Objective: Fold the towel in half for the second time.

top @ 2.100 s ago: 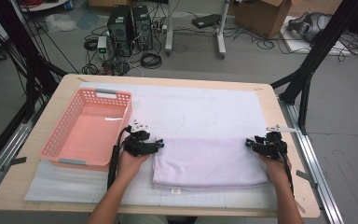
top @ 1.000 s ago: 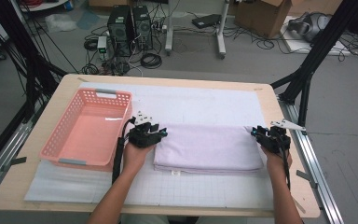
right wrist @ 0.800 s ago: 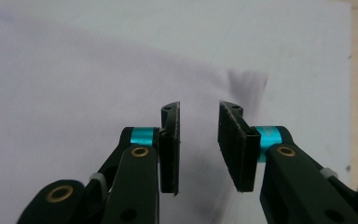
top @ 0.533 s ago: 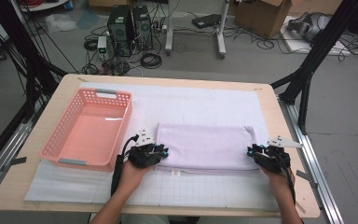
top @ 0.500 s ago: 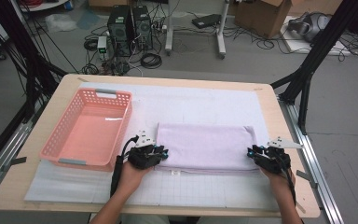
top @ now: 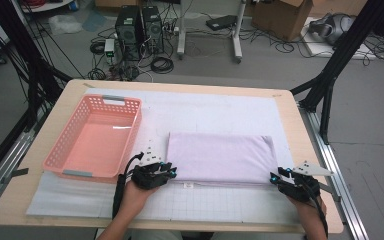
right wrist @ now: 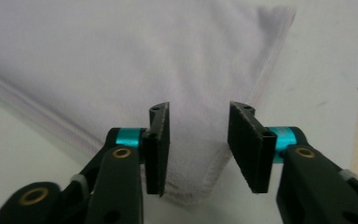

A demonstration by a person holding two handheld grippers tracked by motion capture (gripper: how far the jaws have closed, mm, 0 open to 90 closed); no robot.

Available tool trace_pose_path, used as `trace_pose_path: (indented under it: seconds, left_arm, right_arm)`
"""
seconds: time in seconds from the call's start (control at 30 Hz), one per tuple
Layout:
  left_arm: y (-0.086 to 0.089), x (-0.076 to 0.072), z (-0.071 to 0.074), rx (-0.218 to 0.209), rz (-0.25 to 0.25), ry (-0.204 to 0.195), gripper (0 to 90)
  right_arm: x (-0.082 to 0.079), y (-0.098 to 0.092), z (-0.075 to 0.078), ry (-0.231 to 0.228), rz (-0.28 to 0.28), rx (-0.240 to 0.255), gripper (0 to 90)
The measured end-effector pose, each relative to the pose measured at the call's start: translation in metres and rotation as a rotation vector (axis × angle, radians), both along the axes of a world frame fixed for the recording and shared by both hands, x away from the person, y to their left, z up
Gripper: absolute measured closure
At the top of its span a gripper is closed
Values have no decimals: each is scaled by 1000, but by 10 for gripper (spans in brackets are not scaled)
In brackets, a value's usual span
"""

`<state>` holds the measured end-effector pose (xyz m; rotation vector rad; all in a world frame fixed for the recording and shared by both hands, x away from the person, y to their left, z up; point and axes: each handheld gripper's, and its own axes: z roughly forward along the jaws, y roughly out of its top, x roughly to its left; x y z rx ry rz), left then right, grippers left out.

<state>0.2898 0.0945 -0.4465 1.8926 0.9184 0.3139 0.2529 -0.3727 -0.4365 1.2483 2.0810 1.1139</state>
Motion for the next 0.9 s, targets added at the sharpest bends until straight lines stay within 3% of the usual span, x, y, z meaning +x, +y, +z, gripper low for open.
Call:
trace_pose_path:
  seconds: [0.07, 0.1, 0.23, 0.37, 0.57, 0.7, 0.9]
  left_arm:
    - [5, 2, 3, -39, 18, -35, 452]
    - [5, 2, 3, -39, 18, -35, 397]
    - [7, 3, 5, -84, 41, -73, 297]
    - [7, 3, 8, -87, 32, -96, 177]
    - [11, 3, 9, -99, 33, -112, 180]
    - [10, 1, 9, -79, 32, -127, 188]
    - [12, 3, 8, -89, 28, -119, 193]
  right_arm:
    - [-1, -2, 7, -56, -24, 35, 463]
    - [-1, -3, 8, -64, -30, 51, 434]
    - [1, -4, 7, -81, -48, 60, 324]
    - [1, -4, 9, -105, -76, 68, 218]
    - [0, -3, 12, -133, -75, 59, 203]
    - [0, -4, 12, -126, -69, 53, 203]
    - [1, -4, 14, -147, -95, 66, 203]
